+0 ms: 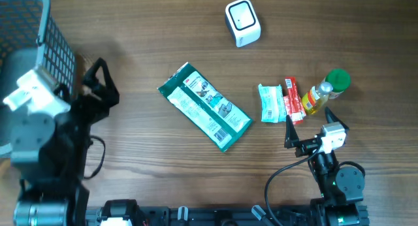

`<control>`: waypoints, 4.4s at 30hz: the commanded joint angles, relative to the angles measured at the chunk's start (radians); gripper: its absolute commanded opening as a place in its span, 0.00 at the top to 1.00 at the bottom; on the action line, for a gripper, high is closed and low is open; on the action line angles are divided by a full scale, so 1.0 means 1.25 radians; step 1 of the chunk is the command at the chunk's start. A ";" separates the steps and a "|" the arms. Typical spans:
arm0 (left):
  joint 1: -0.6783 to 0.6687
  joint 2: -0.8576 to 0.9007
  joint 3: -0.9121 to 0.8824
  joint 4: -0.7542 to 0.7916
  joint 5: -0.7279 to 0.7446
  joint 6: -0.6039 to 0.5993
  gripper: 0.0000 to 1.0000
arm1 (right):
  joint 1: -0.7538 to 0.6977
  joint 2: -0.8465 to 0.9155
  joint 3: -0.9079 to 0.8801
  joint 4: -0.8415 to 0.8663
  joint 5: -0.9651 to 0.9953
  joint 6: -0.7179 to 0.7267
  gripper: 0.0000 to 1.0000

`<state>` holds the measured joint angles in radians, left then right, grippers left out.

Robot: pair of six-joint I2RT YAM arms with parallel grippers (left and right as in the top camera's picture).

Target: Scan the item barcode

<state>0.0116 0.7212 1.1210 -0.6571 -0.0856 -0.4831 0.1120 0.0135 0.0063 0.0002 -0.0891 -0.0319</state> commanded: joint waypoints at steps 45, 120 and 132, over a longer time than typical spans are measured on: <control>-0.001 -0.574 -0.771 0.789 0.074 0.002 0.00 | -0.004 -0.007 -0.001 0.005 -0.012 -0.011 0.00; 0.015 -0.574 -0.892 0.474 0.179 0.464 0.00 | -0.004 -0.007 -0.001 0.005 -0.012 -0.011 0.00; 0.015 -0.574 -0.892 0.474 0.179 0.464 0.00 | -0.004 -0.007 -0.001 0.005 -0.012 -0.011 0.00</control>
<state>0.0257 0.0135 0.0082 -0.0605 0.1070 0.0780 0.1120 0.0135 0.0063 0.0002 -0.0891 -0.0319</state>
